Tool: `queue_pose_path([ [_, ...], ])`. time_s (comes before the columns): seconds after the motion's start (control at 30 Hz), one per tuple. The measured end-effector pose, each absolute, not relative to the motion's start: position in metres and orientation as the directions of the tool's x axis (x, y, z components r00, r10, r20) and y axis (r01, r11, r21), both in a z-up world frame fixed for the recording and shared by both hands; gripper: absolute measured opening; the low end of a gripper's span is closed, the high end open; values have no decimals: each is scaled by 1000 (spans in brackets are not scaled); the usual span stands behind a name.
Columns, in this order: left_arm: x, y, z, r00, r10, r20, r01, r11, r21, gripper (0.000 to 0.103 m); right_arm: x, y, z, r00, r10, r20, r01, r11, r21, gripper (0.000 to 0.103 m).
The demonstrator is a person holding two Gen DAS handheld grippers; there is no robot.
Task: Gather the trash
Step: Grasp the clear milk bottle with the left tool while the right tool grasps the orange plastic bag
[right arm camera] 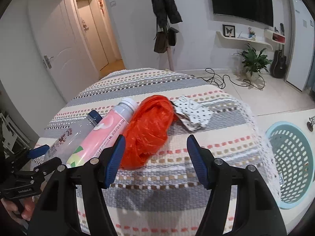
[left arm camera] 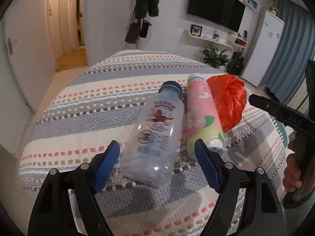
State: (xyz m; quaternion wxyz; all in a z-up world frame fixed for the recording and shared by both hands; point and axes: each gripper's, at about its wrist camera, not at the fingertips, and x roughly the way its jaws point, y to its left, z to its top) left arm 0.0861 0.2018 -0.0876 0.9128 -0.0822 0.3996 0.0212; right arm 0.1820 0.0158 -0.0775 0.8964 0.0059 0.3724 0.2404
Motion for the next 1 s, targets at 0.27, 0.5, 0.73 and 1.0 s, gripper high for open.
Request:
queue_pose_path([
  [0.27,117,205,-101,621,-29,-783,-114,985,-127,75,199,33,-84,593,400,-699,-406,898,170,61],
  [0.5,128,202,-110,640,-42,-767,-121,981,-155,57,210,37,-93,571,385,-725,-373,909,188,65],
  [0.73,116,203,-112,684,-37,-728,-144,972,-184,56,219,51,-104,542,389,-745,-376,905,200,69],
  [1.0,101,197,-105,715,3,-700,-173,970,-172,55,218,68,-120,526,377,-762,-397,902,172,41],
])
